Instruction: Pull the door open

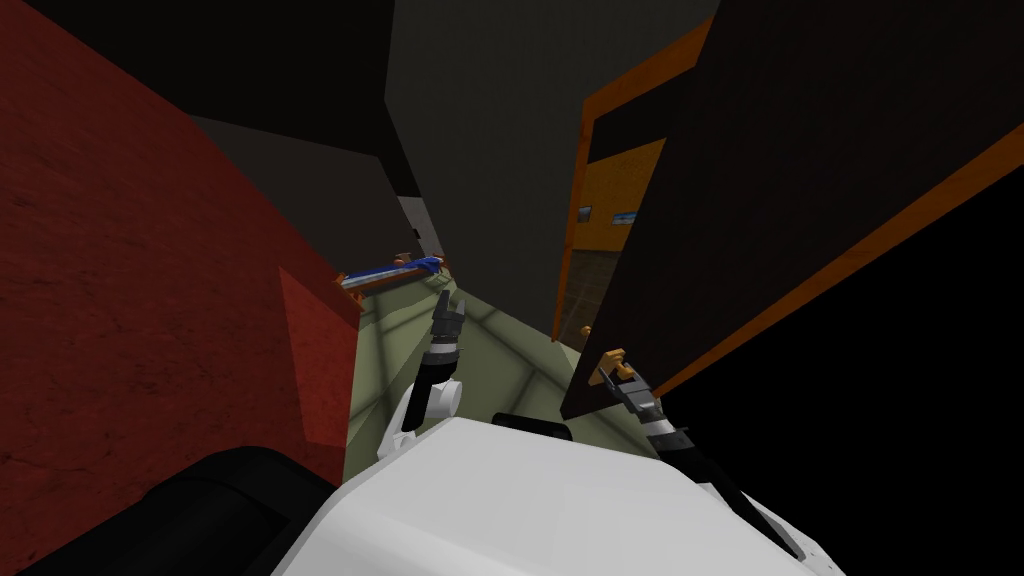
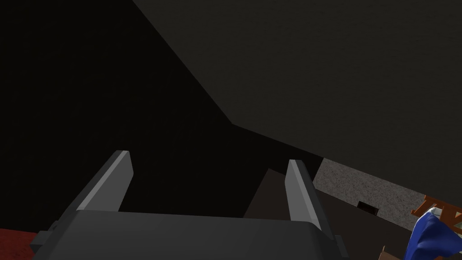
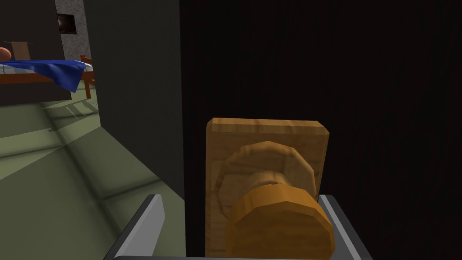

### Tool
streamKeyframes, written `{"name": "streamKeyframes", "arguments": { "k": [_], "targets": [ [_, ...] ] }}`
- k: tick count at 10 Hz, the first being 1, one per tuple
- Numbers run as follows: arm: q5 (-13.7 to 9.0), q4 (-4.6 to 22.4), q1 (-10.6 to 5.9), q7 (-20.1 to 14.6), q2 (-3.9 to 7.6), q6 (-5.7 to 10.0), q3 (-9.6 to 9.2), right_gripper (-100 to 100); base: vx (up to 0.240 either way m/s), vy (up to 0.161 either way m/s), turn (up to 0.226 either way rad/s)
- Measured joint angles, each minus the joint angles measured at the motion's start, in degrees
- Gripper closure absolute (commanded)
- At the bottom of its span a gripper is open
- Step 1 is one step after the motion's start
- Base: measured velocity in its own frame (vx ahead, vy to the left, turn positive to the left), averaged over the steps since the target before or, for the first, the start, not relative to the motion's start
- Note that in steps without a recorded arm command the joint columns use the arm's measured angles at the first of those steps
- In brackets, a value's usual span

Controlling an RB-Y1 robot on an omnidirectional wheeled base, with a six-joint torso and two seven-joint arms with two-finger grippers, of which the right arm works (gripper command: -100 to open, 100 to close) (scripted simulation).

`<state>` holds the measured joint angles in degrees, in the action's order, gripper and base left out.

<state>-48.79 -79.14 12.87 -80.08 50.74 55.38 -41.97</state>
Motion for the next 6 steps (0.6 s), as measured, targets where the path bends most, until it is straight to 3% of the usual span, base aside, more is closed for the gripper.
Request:
{"name": "streamKeyframes", "arguments": {
  "k": [1, 3, 6],
  "targets": [
    [-0.2, -0.7, 0.57, -0.1, 0.63, 0.14, 0.03, 100, 0.006, 0.008, -0.004],
    [0.4, 1.1, -0.04, -0.7, 0.16, 1.37, -0.45, 100, 0.008, 0.009, 0.001],
    [0.3, 0.8, 0.37, -1.2, 0.92, 1.85, -0.62, 100, 0.005, 0.005, 0.008]
  ]
}}
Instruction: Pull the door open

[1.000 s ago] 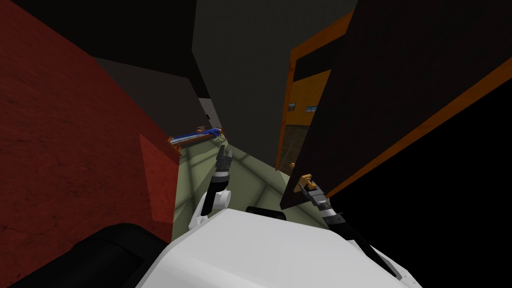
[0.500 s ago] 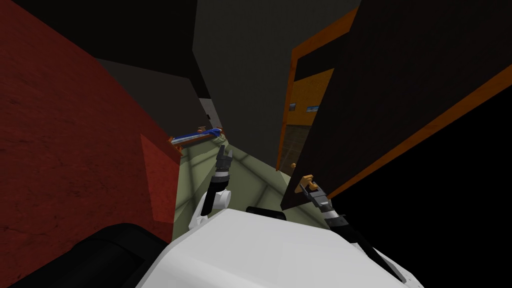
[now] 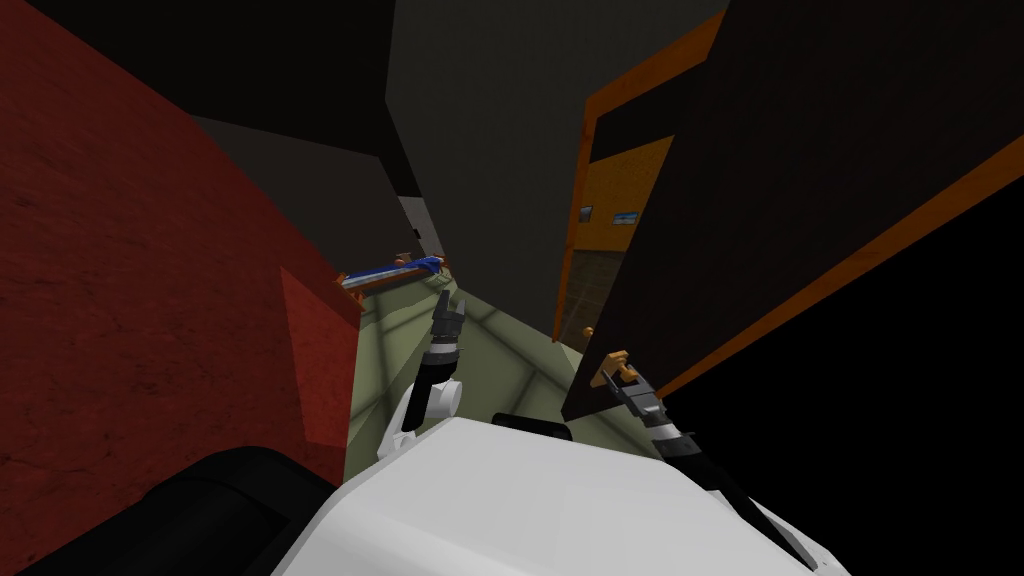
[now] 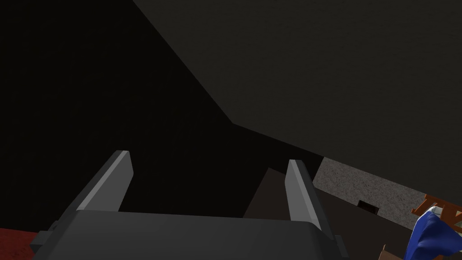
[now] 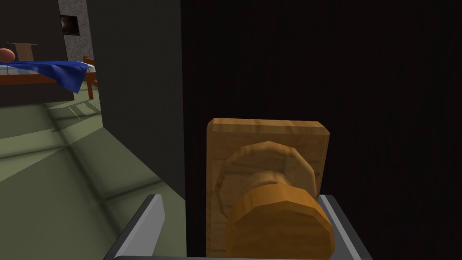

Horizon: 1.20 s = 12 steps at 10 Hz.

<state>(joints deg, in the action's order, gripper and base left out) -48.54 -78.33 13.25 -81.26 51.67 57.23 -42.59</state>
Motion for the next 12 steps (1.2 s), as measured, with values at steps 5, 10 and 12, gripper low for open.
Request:
{"name": "streamKeyframes", "arguments": {
  "k": [5, 10, 12],
  "targets": [
    [0.0, 0.0, 0.47, -0.2, 0.33, 0.95, -0.14, 100, 0.004, 0.003, -0.001],
    [-0.1, -0.6, 0.72, 0.4, 0.23, 0.68, 0.01, 100, 0.007, 0.001, 0.000],
    [-0.1, 0.7, 0.99, -0.3, 0.91, 2.44, -0.42, 100, 0.044, 0.034, 0.013]
  ]
}}
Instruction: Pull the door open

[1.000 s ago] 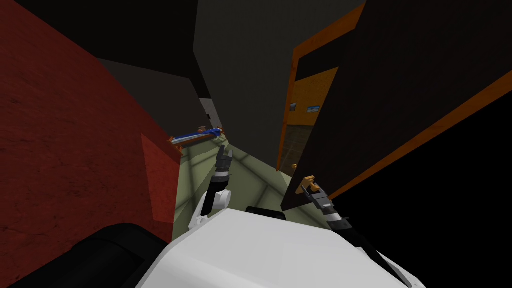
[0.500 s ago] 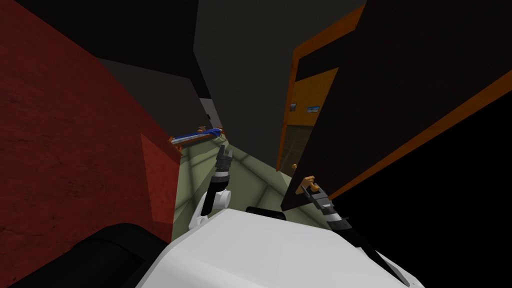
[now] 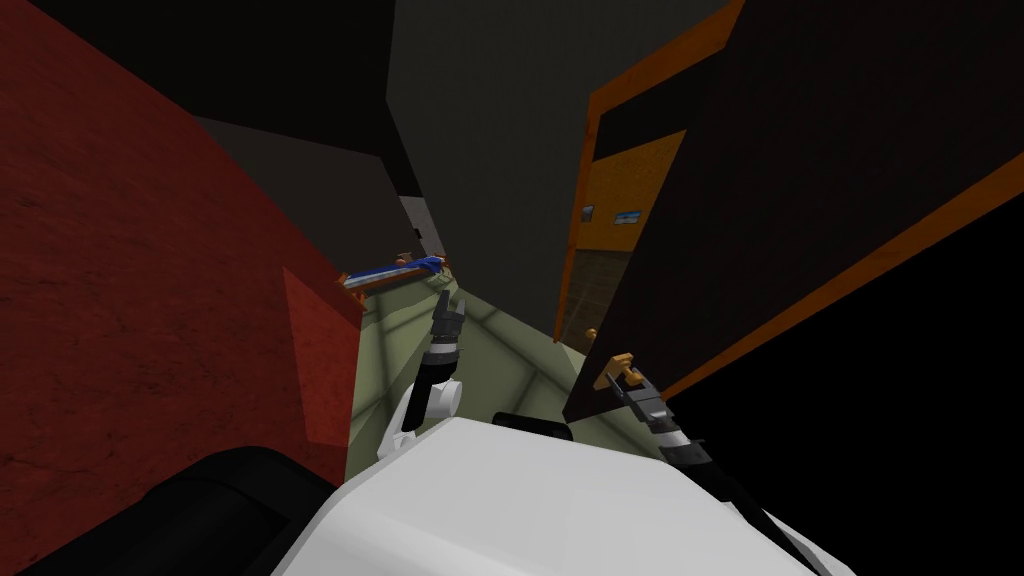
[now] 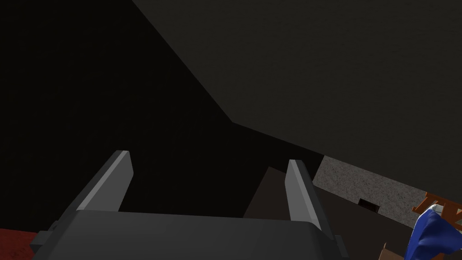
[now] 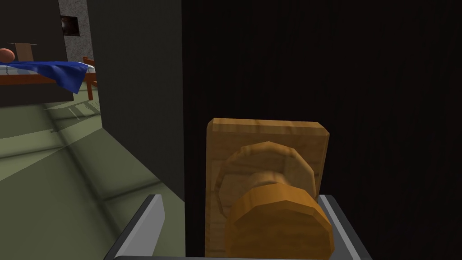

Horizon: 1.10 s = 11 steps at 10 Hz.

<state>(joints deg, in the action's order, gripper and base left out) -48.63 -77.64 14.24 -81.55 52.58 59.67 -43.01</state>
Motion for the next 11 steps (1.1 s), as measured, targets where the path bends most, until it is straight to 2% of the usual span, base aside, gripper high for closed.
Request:
{"name": "streamKeyframes", "arguments": {
  "k": [4, 5, 6, 8, 10, 11],
  "targets": [
    [0.3, 1.4, 1.00, -1.8, 1.64, 3.91, -1.30, 100, 0.034, 0.026, 0.020],
    [0.5, 2.0, 0.85, -2.1, 1.56, 4.66, -1.61, 100, 0.009, 0.012, 0.009],
    [0.6, 2.6, 0.70, -2.3, 1.45, 5.30, -1.87, 100, 0.013, 0.010, 0.012],
    [0.6, 2.5, 1.05, -2.6, 2.06, 6.01, -2.21, 100, 0.015, 0.017, 0.008],
    [0.8, 3.6, 1.22, -3.6, 2.52, 7.50, -2.68, 100, 0.009, 0.020, 0.005],
    [0.8, 3.8, 0.99, -3.6, 2.39, 7.64, -2.79, 100, 0.023, 0.006, 0.014]
  ]
}}
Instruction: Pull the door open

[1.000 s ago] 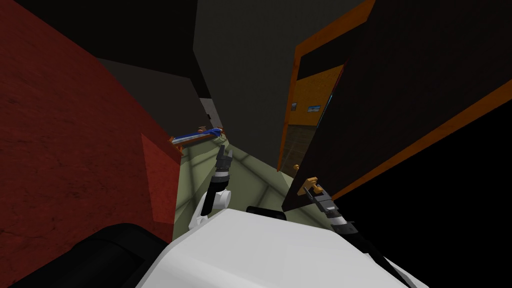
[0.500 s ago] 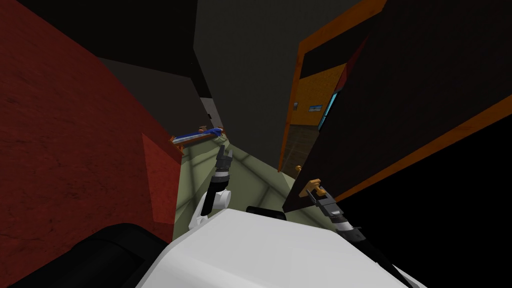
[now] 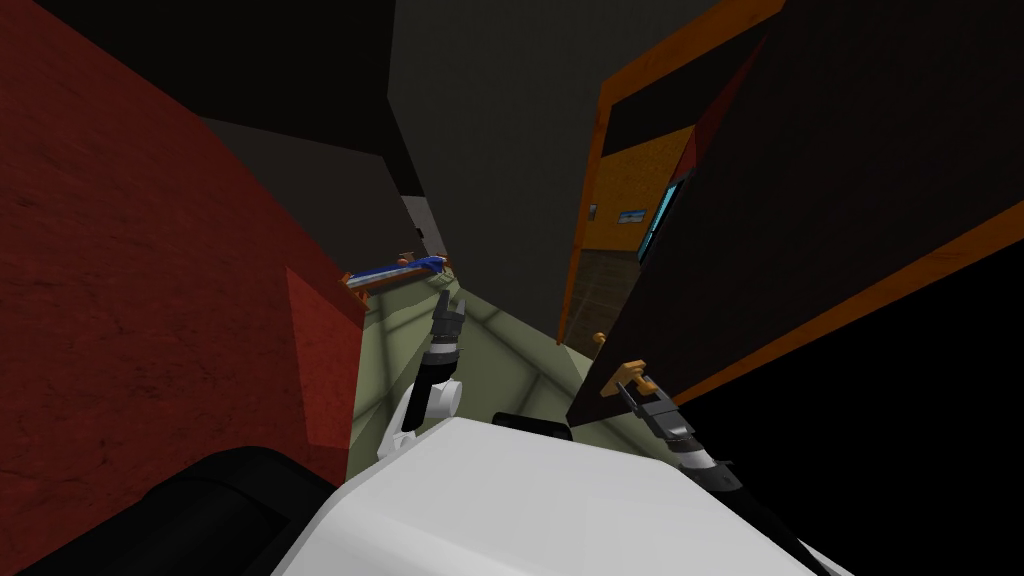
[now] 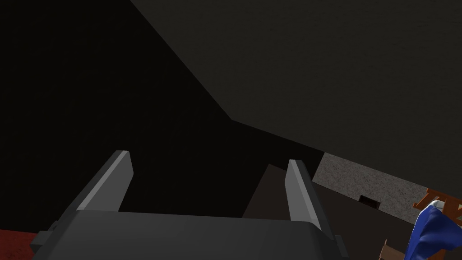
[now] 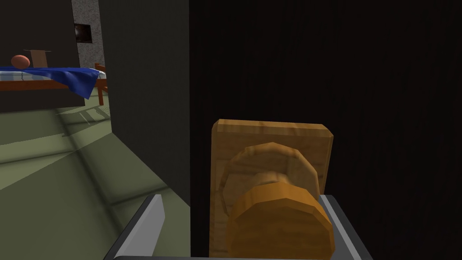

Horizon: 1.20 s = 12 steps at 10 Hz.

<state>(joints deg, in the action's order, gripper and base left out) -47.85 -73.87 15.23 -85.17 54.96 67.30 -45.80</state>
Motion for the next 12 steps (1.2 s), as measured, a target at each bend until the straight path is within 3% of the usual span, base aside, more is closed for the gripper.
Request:
{"name": "streamKeyframes", "arguments": {
  "k": [1, 3, 7, 9, 12],
  "targets": [
    [-0.1, -0.4, 0.33, 0.1, 0.36, 0.08, -0.13, 100, 0.020, -0.002, 0.017],
    [0.4, 1.0, 0.10, -0.4, -0.08, 1.29, -0.56, 100, 0.017, 0.010, 0.000],
    [0.1, -0.1, 0.79, -0.4, 0.93, 1.33, -0.68, 100, 0.003, 0.002, -0.001],
    [0.3, 1.0, 0.11, -0.5, 0.08, 1.59, -0.85, 100, 0.000, -0.007, 0.014],
    [0.4, 0.6, 1.15, -0.5, 0.85, 2.82, -1.02, 100, 0.009, 0.016, -0.005]
  ]
}}
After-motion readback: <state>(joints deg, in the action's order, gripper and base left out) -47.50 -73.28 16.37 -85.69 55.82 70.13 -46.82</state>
